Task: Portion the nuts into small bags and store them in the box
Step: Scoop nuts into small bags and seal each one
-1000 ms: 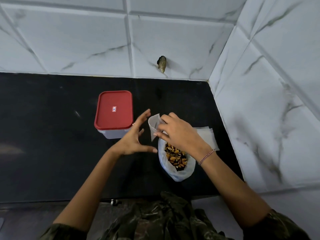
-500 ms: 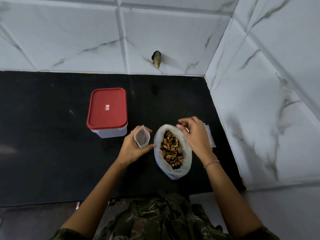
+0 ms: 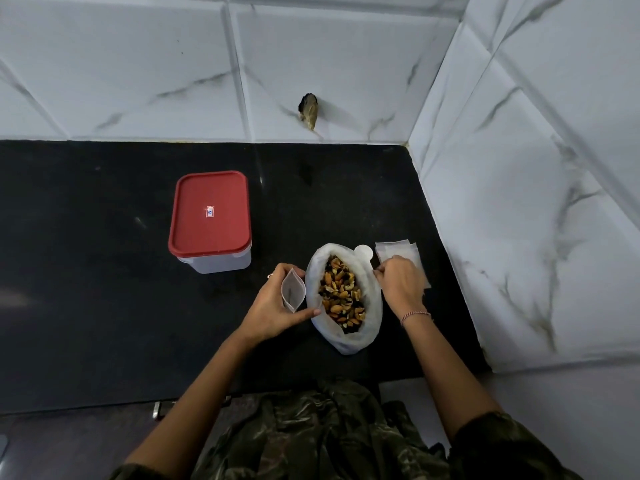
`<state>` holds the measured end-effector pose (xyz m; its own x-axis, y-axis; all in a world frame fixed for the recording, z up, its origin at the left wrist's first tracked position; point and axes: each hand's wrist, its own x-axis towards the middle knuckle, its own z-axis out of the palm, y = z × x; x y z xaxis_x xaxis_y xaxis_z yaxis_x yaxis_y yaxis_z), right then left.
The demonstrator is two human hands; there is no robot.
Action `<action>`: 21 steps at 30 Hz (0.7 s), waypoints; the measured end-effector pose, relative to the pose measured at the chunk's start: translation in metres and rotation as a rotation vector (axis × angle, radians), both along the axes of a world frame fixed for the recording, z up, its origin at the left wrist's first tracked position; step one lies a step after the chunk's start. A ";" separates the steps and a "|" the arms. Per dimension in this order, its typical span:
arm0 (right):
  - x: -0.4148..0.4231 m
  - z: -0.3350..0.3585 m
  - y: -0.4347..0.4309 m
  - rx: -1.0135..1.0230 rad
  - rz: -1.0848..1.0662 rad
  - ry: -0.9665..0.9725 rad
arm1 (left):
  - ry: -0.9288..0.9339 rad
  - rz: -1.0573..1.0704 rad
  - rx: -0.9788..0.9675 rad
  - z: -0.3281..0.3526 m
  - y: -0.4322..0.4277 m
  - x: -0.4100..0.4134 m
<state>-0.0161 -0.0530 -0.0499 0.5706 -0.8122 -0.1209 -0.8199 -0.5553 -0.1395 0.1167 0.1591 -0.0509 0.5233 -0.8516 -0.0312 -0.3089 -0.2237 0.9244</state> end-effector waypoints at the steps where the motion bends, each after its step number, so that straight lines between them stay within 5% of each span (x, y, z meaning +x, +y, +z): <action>1: 0.000 0.000 -0.001 0.045 -0.021 -0.025 | 0.003 -0.006 0.013 -0.002 0.001 -0.001; 10: -0.019 0.052 0.020 0.139 -0.089 -0.313 | 0.003 -0.006 0.055 -0.016 0.006 -0.007; 21: -0.028 0.043 0.059 -0.059 0.203 -0.028 | -0.040 0.021 0.040 -0.026 0.003 -0.007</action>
<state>-0.0444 0.0057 -0.0071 0.7260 -0.6853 -0.0583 -0.6864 -0.7168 -0.1225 0.1098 0.1618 -0.0765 0.5428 -0.8387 -0.0437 -0.3398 -0.2669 0.9019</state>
